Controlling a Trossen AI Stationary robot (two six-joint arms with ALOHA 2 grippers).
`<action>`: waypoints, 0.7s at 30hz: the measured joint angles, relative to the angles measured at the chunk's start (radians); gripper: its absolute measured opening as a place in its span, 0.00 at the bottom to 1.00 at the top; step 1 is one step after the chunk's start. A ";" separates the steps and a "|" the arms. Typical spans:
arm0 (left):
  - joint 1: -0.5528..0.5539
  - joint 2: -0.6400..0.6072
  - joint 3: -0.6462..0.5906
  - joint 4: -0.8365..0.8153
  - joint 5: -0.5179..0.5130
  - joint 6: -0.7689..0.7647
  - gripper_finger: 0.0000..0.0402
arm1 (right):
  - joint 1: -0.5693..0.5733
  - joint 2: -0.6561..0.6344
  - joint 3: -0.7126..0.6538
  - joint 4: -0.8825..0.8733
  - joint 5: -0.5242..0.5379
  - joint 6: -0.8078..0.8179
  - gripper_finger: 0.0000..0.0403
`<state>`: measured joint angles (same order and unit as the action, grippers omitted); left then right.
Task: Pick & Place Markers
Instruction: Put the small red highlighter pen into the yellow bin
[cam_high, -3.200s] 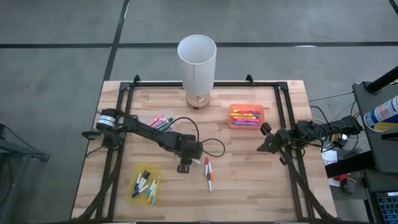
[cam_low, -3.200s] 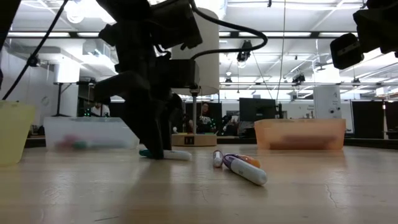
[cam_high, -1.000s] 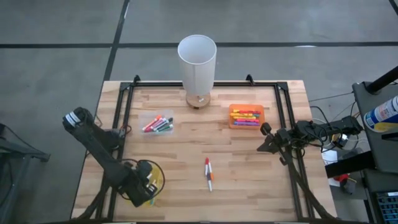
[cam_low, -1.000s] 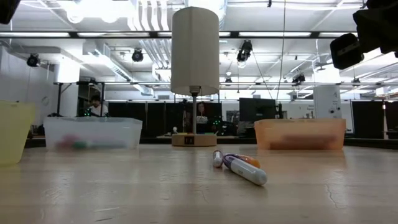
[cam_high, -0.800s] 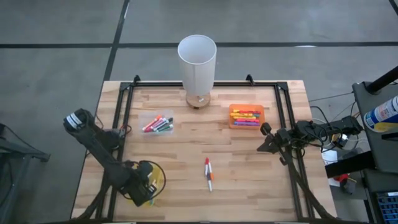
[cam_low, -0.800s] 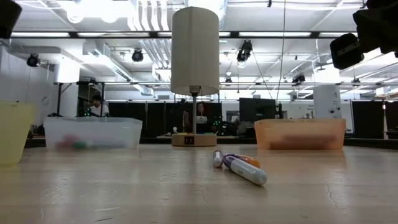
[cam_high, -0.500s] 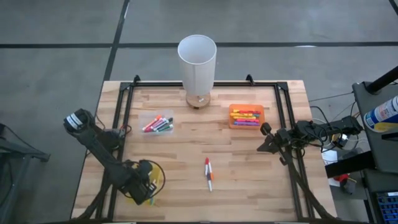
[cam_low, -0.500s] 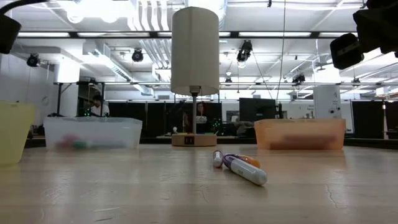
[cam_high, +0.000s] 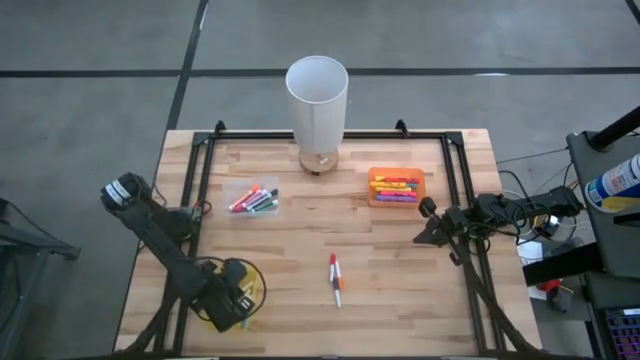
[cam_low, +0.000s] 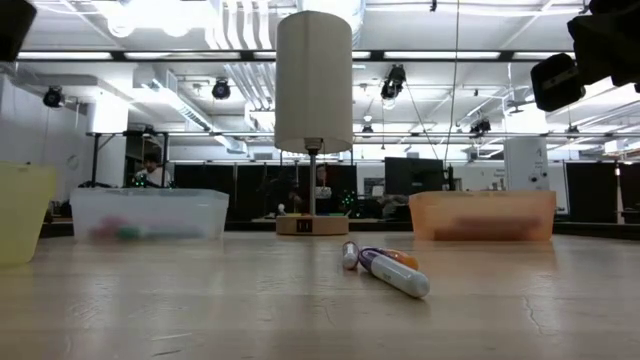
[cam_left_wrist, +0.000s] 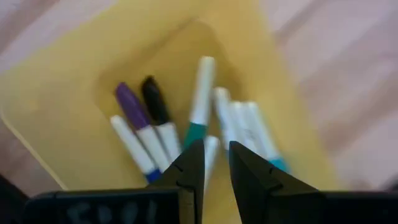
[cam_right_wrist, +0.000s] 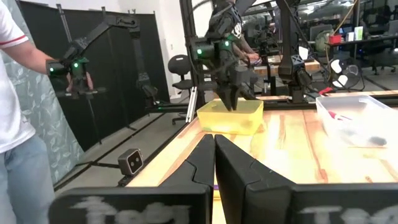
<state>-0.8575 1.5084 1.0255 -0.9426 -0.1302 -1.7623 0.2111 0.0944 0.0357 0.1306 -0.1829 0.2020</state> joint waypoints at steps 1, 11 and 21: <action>0.003 -0.006 0.015 0.000 -0.002 0.001 0.17 | 0.000 0.000 0.000 0.000 0.000 0.000 0.02; 0.055 -0.069 0.170 0.238 -0.432 0.133 0.17 | 0.000 0.000 0.000 0.000 0.000 0.000 0.02; 0.180 -0.066 0.132 0.947 -0.587 0.553 0.17 | 0.000 0.000 0.000 0.000 0.000 0.000 0.02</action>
<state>-0.6775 1.4422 1.1574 0.0039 -0.7172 -1.2096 0.2111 0.0940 0.0354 0.1307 -0.1829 0.2020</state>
